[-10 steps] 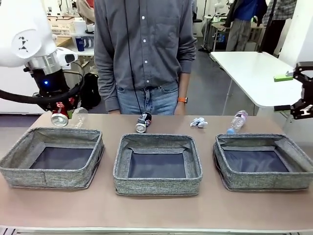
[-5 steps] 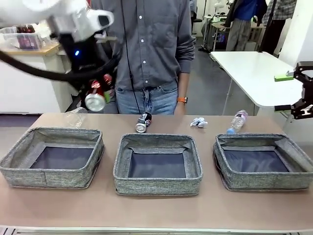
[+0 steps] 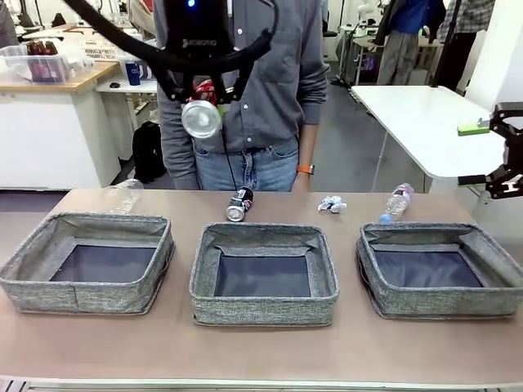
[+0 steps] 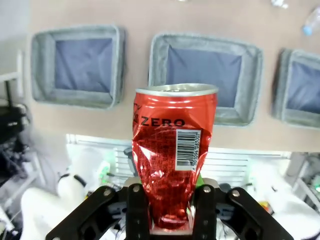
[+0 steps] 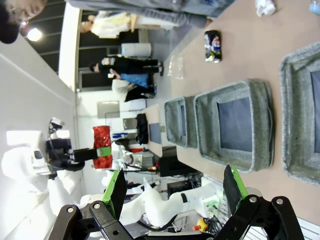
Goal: Sort the waste into the appropriate baskets.
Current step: Pick up the waste item pointed out by the person, then place the picked waste into the Fabric basket indicated by the person.
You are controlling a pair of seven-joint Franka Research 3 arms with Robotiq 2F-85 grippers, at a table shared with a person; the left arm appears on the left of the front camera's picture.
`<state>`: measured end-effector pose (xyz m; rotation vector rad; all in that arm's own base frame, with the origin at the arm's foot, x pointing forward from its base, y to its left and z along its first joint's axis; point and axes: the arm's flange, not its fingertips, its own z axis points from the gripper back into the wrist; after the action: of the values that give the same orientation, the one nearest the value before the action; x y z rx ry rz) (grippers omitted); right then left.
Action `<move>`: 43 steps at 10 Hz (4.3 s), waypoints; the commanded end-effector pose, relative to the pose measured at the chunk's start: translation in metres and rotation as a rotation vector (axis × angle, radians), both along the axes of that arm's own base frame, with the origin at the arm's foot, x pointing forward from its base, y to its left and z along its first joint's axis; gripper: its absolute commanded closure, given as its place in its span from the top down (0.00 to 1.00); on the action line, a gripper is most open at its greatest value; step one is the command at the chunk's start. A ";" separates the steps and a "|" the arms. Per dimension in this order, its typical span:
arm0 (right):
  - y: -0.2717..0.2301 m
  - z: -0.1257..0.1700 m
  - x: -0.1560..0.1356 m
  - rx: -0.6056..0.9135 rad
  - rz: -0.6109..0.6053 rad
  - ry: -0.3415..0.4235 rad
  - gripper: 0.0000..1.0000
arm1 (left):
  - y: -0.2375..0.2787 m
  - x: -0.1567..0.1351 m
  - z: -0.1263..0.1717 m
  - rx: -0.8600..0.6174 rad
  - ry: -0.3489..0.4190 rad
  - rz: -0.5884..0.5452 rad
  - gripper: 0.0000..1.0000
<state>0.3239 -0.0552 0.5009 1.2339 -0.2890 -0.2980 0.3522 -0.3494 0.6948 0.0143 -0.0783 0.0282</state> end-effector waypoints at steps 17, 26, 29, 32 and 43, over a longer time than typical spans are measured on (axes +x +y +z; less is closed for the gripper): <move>0.001 0.001 0.003 0.016 0.002 -0.036 1.00 | -0.040 0.031 0.036 -0.110 0.064 0.149 0.28; 0.001 0.001 0.003 0.016 0.002 -0.036 1.00 | -0.040 0.031 0.036 -0.110 0.064 0.149 0.28; 0.001 0.001 0.003 0.016 0.002 -0.036 1.00 | -0.040 0.031 0.036 -0.110 0.064 0.149 0.28; 0.001 0.001 0.003 0.016 0.002 -0.036 1.00 | -0.040 0.031 0.036 -0.110 0.064 0.149 0.28; 0.001 0.001 0.003 0.016 0.002 -0.036 1.00 | -0.054 0.046 -0.175 -0.037 0.153 0.001 0.28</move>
<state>0.3238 -0.0553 0.5009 1.2332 -0.2892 -0.2981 0.4187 -0.4139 0.5350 -0.0132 0.0730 0.0505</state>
